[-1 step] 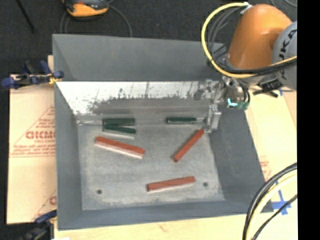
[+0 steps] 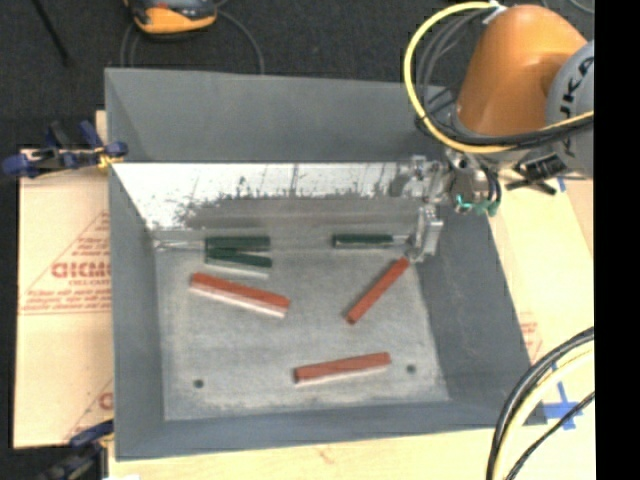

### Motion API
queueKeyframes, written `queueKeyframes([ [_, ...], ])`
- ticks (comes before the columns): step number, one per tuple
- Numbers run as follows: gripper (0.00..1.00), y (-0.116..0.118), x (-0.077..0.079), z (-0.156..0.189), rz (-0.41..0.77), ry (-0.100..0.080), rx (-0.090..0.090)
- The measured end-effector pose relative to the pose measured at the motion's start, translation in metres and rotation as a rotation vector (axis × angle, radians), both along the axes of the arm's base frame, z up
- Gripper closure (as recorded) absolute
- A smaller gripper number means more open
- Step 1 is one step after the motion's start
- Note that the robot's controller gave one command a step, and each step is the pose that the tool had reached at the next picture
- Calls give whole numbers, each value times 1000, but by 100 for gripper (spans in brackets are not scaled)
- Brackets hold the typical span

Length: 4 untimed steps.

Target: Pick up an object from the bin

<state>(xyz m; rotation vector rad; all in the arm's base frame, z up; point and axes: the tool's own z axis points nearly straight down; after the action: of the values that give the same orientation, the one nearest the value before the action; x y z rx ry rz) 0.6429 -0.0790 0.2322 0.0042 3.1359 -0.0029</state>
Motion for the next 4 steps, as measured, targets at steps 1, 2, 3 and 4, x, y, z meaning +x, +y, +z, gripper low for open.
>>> queueKeyframes([
  [1, 0, -8, -20, -44, -10, -6, 0],
  [2, 0, -22, -35, -105, -14, -2, 0],
  [3, 100, -11, -9, -160, 42, -1, -1],
  [4, 100, -11, -9, -160, 42, -1, -1],
])
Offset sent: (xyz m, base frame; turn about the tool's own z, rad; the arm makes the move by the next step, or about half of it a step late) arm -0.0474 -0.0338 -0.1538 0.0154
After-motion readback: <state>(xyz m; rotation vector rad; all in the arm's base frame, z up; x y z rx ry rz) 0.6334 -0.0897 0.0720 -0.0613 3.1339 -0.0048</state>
